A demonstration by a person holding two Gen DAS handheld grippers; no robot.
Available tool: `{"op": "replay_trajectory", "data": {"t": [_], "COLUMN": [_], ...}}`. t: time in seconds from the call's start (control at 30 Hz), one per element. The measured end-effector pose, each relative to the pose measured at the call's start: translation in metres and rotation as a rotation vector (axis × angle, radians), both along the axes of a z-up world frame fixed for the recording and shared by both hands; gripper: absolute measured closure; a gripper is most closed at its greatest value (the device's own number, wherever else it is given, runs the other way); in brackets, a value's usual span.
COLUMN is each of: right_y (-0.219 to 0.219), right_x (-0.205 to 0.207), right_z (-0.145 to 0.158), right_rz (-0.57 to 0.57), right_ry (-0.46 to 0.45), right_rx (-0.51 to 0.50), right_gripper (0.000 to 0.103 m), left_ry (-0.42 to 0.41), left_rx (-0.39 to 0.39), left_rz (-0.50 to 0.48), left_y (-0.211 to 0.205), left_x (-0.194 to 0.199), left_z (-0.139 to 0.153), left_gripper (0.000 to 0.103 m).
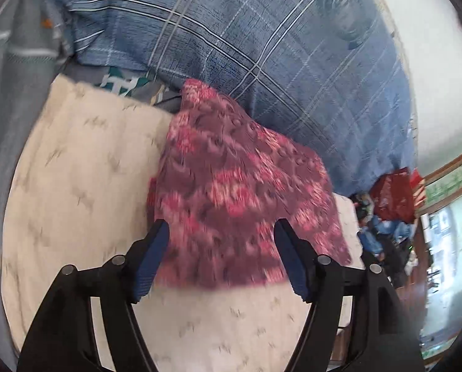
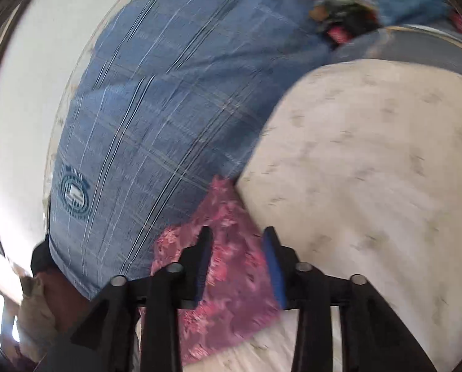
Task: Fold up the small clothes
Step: 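Press the folded maroon garment flat with both open grippers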
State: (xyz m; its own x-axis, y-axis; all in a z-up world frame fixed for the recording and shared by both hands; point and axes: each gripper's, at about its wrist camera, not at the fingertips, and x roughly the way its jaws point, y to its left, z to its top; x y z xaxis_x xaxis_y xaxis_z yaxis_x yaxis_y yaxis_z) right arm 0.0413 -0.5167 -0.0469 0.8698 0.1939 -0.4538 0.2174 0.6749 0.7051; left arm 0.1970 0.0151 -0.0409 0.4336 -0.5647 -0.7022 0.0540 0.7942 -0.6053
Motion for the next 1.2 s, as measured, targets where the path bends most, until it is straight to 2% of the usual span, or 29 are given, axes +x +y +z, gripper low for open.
{"op": "replay_trajectory", "data": {"t": [0.13, 0.3, 0.33, 0.37, 0.4, 0.47, 0.53, 0.57, 0.63, 0.67, 0.73, 0.8, 0.87, 0.9, 0.97, 1.0, 1.03, 1.07, 1.1, 1.13, 1.2], "right_y": [0.016, 0.017, 0.02, 0.024, 0.028, 0.035, 0.026, 0.018, 0.008, 0.009, 0.014, 0.03, 0.049, 0.058, 0.076, 0.087, 0.091, 0.096, 0.097, 0.1, 0.109], "right_x": [0.072, 0.144, 0.153, 0.158, 0.16, 0.153, 0.142, 0.143, 0.154, 0.153, 0.139, 0.114, 0.097, 0.093, 0.092, 0.1, 0.104, 0.093, 0.089, 0.082, 0.056], "right_z": [-0.005, -0.031, -0.033, -0.031, -0.028, -0.009, -0.003, -0.01, -0.034, -0.039, -0.029, -0.006, 0.004, 0.004, -0.012, -0.03, -0.039, -0.034, -0.029, -0.023, -0.009], "right_rz": [0.027, 0.037, 0.06, 0.094, 0.119, 0.143, 0.087, 0.049, 0.025, 0.0, -0.026, 0.009, 0.083, 0.112, 0.178, 0.213, 0.219, 0.187, 0.181, 0.179, 0.176], "right_ry": [0.085, 0.24, 0.245, 0.233, 0.217, 0.123, 0.057, 0.084, 0.246, 0.298, 0.239, 0.099, 0.007, -0.007, 0.051, 0.16, 0.217, 0.168, 0.173, 0.177, 0.119], "right_rx": [-0.072, -0.102, -0.109, -0.121, -0.133, -0.183, -0.168, -0.152, -0.141, -0.171, -0.188, -0.212, -0.23, -0.233, -0.268, -0.303, -0.323, -0.355, -0.354, -0.343, -0.341], "right_gripper": [0.054, 0.054, 0.061, 0.074, 0.095, 0.096, 0.097, 0.097, 0.097, 0.099, 0.094, 0.094, 0.093, 0.09, 0.083, 0.081, 0.085, 0.086, 0.08, 0.081, 0.081], "left_ry": [0.089, 0.097, 0.086, 0.078, 0.072, 0.064, 0.083, 0.079, 0.088, 0.094, 0.06, 0.004, -0.039, -0.034, 0.019, 0.002, -0.036, -0.035, -0.031, -0.038, -0.075], "left_rx": [0.056, 0.116, 0.133, 0.151, 0.162, 0.196, 0.24, 0.249, 0.259, 0.242, 0.19, 0.169, 0.175, 0.206, 0.283, 0.321, 0.381, 0.396, 0.381, 0.36, 0.367], "left_rz": [0.01, 0.004, 0.004, 0.007, 0.012, 0.039, 0.078, 0.089, 0.097, 0.09, 0.07, 0.042, 0.021, 0.012, 0.01, 0.014, 0.006, -0.004, -0.024, -0.038, -0.056], "left_y": [-0.018, -0.046, -0.049, -0.053, -0.053, -0.056, -0.054, -0.053, -0.053, -0.051, -0.046, -0.045, -0.05, -0.058, -0.071, -0.076, -0.082, -0.086, -0.086, -0.085, -0.08], "left_x": [0.061, 0.105, 0.109, 0.113, 0.116, 0.124, 0.134, 0.135, 0.135, 0.132, 0.12, 0.104, 0.088, 0.084, 0.084, 0.084, 0.078, 0.075, 0.068, 0.062, 0.039], "left_z": [-0.019, -0.028, -0.028, -0.029, -0.029, -0.036, -0.05, -0.052, -0.047, -0.042, -0.029, -0.016, -0.013, -0.02, -0.045, -0.046, -0.041, -0.038, -0.031, -0.026, -0.014], "left_gripper": [0.034, 0.034, 0.034, 0.034, 0.034, 0.034, 0.034, 0.036, 0.041, 0.043, 0.043, 0.043, 0.041, 0.041, 0.042, 0.042, 0.041, 0.042, 0.042, 0.042, 0.042]}}
